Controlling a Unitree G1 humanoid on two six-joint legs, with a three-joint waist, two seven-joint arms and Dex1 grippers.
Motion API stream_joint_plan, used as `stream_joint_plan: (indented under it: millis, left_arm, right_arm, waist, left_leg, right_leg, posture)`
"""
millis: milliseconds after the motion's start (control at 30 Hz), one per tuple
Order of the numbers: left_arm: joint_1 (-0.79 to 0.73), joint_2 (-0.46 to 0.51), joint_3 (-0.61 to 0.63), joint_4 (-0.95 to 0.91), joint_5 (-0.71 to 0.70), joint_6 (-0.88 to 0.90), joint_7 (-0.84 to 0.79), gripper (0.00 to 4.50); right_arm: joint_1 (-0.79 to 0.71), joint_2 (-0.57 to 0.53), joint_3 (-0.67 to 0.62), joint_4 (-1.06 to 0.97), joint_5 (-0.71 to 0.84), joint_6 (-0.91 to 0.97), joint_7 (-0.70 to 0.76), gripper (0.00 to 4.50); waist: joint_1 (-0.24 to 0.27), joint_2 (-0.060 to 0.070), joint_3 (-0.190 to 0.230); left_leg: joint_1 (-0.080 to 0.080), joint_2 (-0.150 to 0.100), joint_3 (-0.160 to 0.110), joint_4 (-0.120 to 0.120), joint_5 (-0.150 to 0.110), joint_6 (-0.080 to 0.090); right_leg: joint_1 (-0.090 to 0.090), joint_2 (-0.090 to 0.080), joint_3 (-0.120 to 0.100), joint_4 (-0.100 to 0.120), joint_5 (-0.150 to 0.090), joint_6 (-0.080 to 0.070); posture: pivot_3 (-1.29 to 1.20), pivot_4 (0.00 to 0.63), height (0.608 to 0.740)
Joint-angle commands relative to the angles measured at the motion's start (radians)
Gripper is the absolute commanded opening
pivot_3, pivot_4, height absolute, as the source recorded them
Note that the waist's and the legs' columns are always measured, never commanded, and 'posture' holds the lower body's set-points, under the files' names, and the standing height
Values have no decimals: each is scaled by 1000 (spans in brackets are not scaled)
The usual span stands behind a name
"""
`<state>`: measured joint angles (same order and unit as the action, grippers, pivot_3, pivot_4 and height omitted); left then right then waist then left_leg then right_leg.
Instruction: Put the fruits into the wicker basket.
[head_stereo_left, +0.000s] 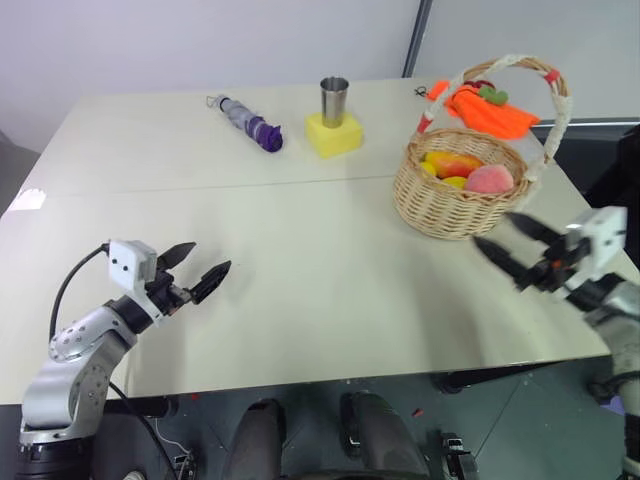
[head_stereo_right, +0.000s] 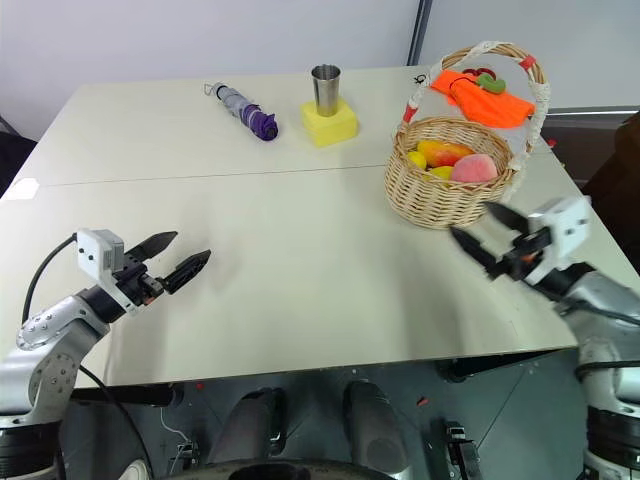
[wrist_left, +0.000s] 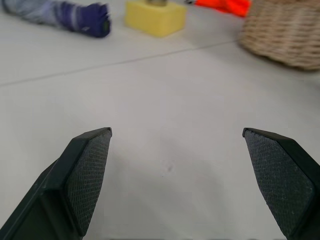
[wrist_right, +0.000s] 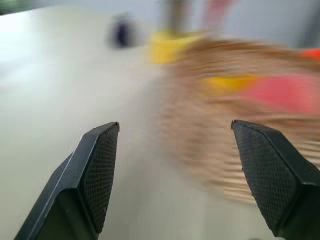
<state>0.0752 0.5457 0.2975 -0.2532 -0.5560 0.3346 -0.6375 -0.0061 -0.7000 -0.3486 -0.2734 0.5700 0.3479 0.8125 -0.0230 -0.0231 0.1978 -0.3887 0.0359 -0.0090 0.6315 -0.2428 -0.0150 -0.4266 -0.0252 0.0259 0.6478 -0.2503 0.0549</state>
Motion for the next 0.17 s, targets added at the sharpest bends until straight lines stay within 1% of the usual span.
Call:
stream_joint_plan:
  millis: [33,167]
  left_arm:
    - [33,-9,36,-1,36,-61,11,4500]
    - [61,-19,44,4,56,-62,40,4500]
  right_arm:
    - [1,13,73,-18,-43,-42,29,3725]
    - [-37,30,120,8,-68,-63,28,3725]
  waist:
    - [6,0,0]
    - [12,0,0]
  left_leg:
    - [-1,0,0,0,0,0]
    - [-2,-1,0,1,0,0]
  right_leg:
    - [0,0,0,0,0,0]
    - [0,-2,0,-1,0,0]
  posture:
    - [0,150,740]
    - [0,150,740]
